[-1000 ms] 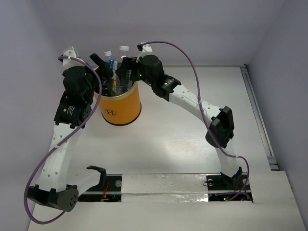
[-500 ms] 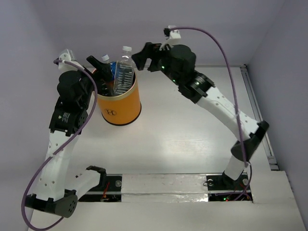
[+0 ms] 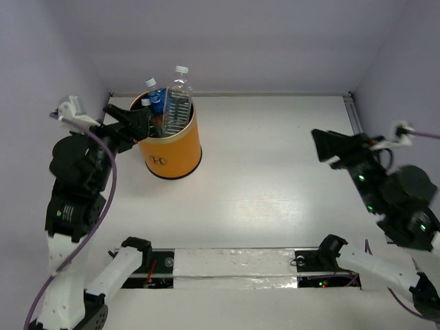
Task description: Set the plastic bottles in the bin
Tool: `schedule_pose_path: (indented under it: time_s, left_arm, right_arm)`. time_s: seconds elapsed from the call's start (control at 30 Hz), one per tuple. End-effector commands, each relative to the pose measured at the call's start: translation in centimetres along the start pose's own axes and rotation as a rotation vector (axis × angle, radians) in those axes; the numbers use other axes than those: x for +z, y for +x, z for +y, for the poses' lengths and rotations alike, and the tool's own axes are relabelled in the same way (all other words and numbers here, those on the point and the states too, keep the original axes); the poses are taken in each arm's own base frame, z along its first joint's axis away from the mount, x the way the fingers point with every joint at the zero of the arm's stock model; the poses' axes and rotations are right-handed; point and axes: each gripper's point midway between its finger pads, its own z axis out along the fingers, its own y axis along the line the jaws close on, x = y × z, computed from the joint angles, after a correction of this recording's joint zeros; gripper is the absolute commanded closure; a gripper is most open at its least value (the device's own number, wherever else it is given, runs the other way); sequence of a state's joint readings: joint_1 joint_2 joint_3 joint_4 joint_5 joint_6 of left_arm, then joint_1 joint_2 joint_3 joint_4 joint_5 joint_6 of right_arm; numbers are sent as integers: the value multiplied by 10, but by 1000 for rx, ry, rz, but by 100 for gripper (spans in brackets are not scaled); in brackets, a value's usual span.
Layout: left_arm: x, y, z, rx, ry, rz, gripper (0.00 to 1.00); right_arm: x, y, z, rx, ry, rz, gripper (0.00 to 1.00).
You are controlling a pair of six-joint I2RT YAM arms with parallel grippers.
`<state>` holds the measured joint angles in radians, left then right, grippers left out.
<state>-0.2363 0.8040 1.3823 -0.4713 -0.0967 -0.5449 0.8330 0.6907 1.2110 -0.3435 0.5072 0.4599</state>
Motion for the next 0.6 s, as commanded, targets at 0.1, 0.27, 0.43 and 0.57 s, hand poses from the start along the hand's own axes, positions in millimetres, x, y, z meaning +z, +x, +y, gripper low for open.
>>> schedule_pose_path:
  time_s: [0.1,0.27,0.43,0.57]
  left_arm:
    - [-23,-19,-28,-23,127,-39,1]
    - [-19,-14,-35,-17,152,4,1]
    - [-28,-16,-35,-18,172,-21,1]
    - [-26,-7,-28,-10,148,2,1]
  right_arm:
    - [-52,-37,-78,76,308,-169,5]
    - [-60,-63,-83,59,357,-237,2]
    - [-72,-74,-90,63,378,-269,0]
    - [-69,-64,-89,63,364,-240,0]
